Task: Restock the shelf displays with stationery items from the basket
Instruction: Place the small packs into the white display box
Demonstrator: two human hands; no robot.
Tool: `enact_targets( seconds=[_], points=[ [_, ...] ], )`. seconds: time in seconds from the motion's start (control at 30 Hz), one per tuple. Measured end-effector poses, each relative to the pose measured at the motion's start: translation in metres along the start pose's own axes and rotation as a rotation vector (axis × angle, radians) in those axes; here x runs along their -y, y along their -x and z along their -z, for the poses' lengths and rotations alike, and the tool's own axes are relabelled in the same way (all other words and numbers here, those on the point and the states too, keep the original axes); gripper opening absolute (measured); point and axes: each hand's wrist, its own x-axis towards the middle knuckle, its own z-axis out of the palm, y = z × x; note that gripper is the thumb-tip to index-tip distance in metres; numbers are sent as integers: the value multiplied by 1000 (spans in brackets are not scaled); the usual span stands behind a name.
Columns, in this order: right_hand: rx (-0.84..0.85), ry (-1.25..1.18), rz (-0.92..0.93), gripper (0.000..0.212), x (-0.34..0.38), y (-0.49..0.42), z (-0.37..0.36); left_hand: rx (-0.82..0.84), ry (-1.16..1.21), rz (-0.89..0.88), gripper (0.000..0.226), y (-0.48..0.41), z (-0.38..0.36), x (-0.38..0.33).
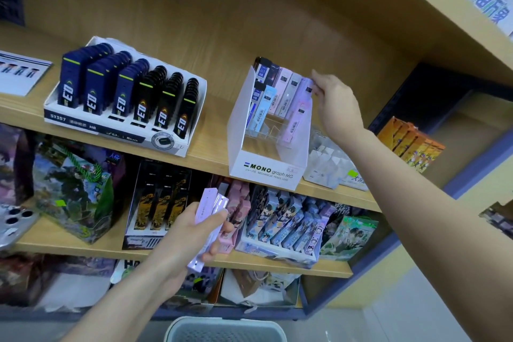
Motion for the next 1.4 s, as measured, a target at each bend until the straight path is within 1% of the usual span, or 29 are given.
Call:
enact_targets(
  seconds=[0.1, 0.17, 0.23, 0.3, 0.37, 0.47, 0.63, 0.7, 0.77, 0.83, 0.9, 0.97, 1.03, 1.17, 1.23, 1.3, 1.4],
  points=[
    [-39, -84, -101, 45, 9, 19, 2, 1, 80, 53, 17, 0, -2, 0],
    [-126, -179, -93, 39, 15, 40, 3, 12, 120, 75, 16, 1, -3, 0],
    [-215, -265, -51, 29, 22, 66, 2, 21, 76, 68, 15, 2, -3, 3],
    [-231, -350, -37, 21, 30, 95, 2, 48, 2, 43, 16, 3, -4, 8],
    [-154, -431, -38, 15, 41, 125, 1, 82, -29, 24, 15, 5, -5, 11],
    [35, -575, -75, 9, 58, 167, -4, 118, -41, 27, 18, 8, -8, 15],
    [507, -715, -297, 8, 79, 204, -30, 126, -76, 24, 23, 8, -14, 20],
    [593, -809, -368, 4, 81, 207, -36, 129, -77, 24, 23, 8, -14, 22],
    [621, -883, -433, 7, 82, 206, -37, 128, -70, 29, 21, 8, -13, 24],
    [618, -992, -524, 8, 82, 203, -34, 114, -51, 37, 21, 7, -12, 24],
    [573, -1130, -647, 16, 81, 199, -30, 90, -34, 46, 21, 6, -11, 23],
    [496, -1222, -704, 11, 77, 195, -25, 78, -38, 56, 19, 5, -9, 22],
    [443, -1246, -693, 8, 72, 193, -21, 85, -50, 60, 18, 4, -10, 22],
    [462, -1241, -578, 6, 69, 194, -15, 92, -73, 33, 19, 4, -13, 23],
    [441, -1215, -520, 5, 69, 191, -10, 79, -91, 10, 19, 4, -12, 22],
    [356, -1201, -480, 4, 68, 182, -1, 46, -105, -3, 16, 2, -10, 20],
    [158, -1178, -433, 7, 64, 158, 13, -8, -92, -19, 10, 0, -7, 18]
  ],
)
